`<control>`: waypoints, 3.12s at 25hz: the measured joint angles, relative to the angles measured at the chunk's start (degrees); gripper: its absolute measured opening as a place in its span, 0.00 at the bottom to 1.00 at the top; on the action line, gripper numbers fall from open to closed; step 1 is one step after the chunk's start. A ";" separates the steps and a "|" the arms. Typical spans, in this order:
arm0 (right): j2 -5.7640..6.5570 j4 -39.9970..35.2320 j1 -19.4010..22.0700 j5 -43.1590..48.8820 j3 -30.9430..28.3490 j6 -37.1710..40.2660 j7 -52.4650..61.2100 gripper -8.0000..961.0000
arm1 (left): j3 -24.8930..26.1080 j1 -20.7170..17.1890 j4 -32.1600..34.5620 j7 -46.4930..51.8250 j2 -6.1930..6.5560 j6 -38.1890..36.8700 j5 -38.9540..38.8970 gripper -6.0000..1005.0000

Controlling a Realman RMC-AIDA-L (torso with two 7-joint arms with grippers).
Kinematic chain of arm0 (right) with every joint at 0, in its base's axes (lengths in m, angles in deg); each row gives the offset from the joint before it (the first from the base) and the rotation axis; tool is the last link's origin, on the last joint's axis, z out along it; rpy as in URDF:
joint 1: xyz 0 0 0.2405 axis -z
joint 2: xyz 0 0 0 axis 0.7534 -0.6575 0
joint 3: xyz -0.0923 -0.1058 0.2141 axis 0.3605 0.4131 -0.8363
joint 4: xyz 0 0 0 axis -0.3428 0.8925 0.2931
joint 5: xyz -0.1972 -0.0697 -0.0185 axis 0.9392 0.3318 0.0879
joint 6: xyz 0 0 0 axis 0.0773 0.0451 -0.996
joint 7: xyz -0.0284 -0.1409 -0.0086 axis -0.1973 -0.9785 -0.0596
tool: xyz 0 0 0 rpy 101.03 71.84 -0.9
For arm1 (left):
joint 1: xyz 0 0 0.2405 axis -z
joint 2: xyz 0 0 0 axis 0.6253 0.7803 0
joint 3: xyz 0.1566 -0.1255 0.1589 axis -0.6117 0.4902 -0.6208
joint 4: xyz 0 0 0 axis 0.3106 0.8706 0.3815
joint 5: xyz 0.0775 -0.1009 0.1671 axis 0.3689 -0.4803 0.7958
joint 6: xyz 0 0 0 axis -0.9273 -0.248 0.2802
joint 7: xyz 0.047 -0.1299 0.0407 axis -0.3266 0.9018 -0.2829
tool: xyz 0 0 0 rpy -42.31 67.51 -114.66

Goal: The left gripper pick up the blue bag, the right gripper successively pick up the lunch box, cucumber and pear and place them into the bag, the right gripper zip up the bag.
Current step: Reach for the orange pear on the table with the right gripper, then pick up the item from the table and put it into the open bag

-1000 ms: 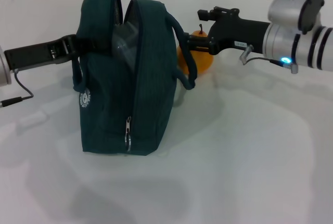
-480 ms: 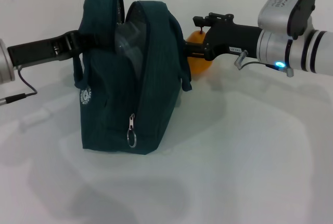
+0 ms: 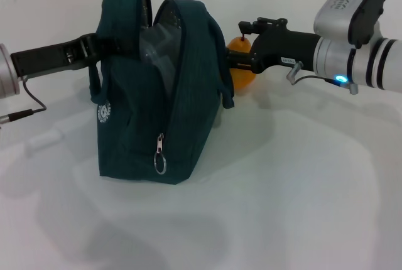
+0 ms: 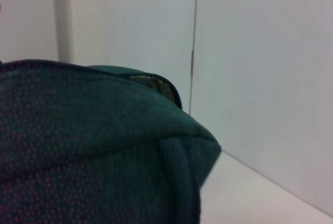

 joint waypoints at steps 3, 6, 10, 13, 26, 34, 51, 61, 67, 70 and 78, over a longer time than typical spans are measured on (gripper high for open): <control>0.00 -0.28 0.04 0.00 0.03 -0.48 0.03 0.73 | 0.00 0.06 0.00 -0.06 -0.02 0.00 0.00 0.04; 0.00 -0.44 0.05 -0.10 0.03 -0.49 0.03 0.72 | 0.00 0.09 0.00 -0.08 -0.06 0.00 0.00 0.04; 0.00 -0.60 0.08 -1.32 0.30 -0.50 -0.32 0.60 | 0.00 0.10 0.00 -0.08 -0.08 -0.01 0.00 0.04; 0.00 -0.63 0.14 -1.34 0.32 -0.51 -0.39 0.47 | 0.00 0.10 0.00 -0.08 -0.08 -0.03 0.00 0.04; 0.00 -2.01 1.74 -1.43 -0.10 -0.67 -2.17 0.03 | 0.01 0.00 0.00 -0.18 -0.09 0.05 0.01 0.04; 0.01 -4.04 3.87 -1.51 -0.27 -0.71 -2.50 0.03 | 0.00 -0.22 0.02 -0.10 -0.07 -0.39 0.01 0.04; 0.48 -10.97 9.26 -0.96 -0.89 -3.17 -2.64 0.03 | 0.01 -0.81 0.61 -0.50 0.22 -5.12 -1.89 0.04; 1.02 -16.92 13.34 3.99 -6.80 -5.03 -2.30 0.03 | -0.04 -1.47 0.61 -0.54 0.18 -7.67 -2.92 0.04; 1.09 -28.40 19.78 12.36 -13.16 -5.40 0.09 0.03 | -0.19 -1.49 0.59 -0.61 0.03 -7.91 -2.99 0.04; 0.96 -32.94 21.85 14.76 -14.56 -4.43 0.60 0.03 | -0.32 -1.48 0.54 -0.76 -0.02 -7.92 -2.99 0.04; 0.74 -41.80 23.47 15.16 -14.25 -1.59 0.46 0.03 | -0.43 -1.49 0.18 -1.49 -0.09 -7.96 -2.80 0.04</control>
